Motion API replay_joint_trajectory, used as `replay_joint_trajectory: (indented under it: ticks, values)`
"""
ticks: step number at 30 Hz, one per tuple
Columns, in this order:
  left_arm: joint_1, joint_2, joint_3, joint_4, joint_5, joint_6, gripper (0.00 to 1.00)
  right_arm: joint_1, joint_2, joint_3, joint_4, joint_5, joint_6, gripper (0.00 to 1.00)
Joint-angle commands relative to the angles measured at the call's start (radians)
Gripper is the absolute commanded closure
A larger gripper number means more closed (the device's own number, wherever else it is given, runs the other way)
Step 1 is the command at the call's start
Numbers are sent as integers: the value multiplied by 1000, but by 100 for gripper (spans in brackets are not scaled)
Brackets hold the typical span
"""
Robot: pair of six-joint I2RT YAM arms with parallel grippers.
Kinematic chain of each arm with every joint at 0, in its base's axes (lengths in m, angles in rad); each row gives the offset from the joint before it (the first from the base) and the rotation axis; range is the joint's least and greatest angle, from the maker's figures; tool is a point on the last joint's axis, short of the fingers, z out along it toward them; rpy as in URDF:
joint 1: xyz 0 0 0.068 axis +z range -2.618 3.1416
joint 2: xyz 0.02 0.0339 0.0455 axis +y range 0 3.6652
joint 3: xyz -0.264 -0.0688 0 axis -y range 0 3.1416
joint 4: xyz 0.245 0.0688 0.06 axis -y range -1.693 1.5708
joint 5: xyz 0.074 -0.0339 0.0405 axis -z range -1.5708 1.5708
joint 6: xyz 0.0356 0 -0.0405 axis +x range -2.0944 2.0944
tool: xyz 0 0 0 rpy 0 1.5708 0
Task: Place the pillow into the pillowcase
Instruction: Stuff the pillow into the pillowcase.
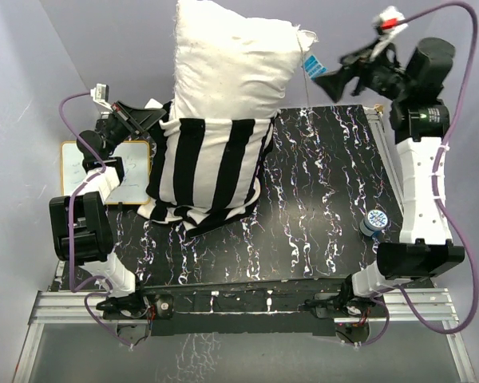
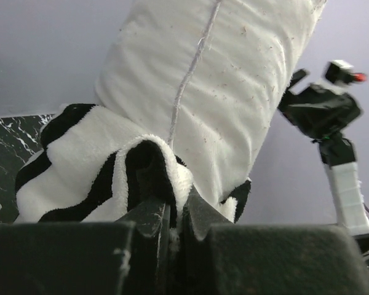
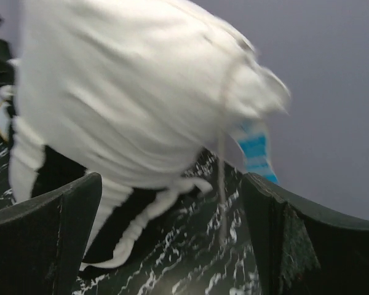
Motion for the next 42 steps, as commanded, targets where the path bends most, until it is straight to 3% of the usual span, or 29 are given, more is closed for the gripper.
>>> replay_joint_trajectory:
  ticks: [1,6,9,12,15,22,27,34,36,38,42]
  values:
    - [7,-16,54,332,85,-85,100,-223,-32,-260,291,5,408,1]
    - [6,2,73,403,98,-147,100,-254,-34,-709,810,44,893,3]
    - [1,6,88,416,113,-158,100,-199,57,-829,1044,114,1110,6]
    - [-16,10,102,415,137,-161,100,-114,255,-704,1039,141,1228,4]
    - [-33,12,106,414,163,-169,100,-39,467,-484,929,172,1326,2]
    - [-37,-9,88,412,186,-180,100,74,652,-318,893,277,1481,2]
    - [-38,-16,91,407,201,-193,100,94,768,-225,979,229,1572,6]
    - [-38,-15,108,363,206,-176,100,97,744,-370,1291,96,1755,48]
    - [-38,-8,122,357,197,-180,100,96,713,-401,1326,68,1763,74]
    - [-37,-10,137,342,176,-184,100,92,680,-412,1377,39,1776,90]
    - [-13,-66,179,132,54,-109,100,51,566,-363,1365,10,1752,92]
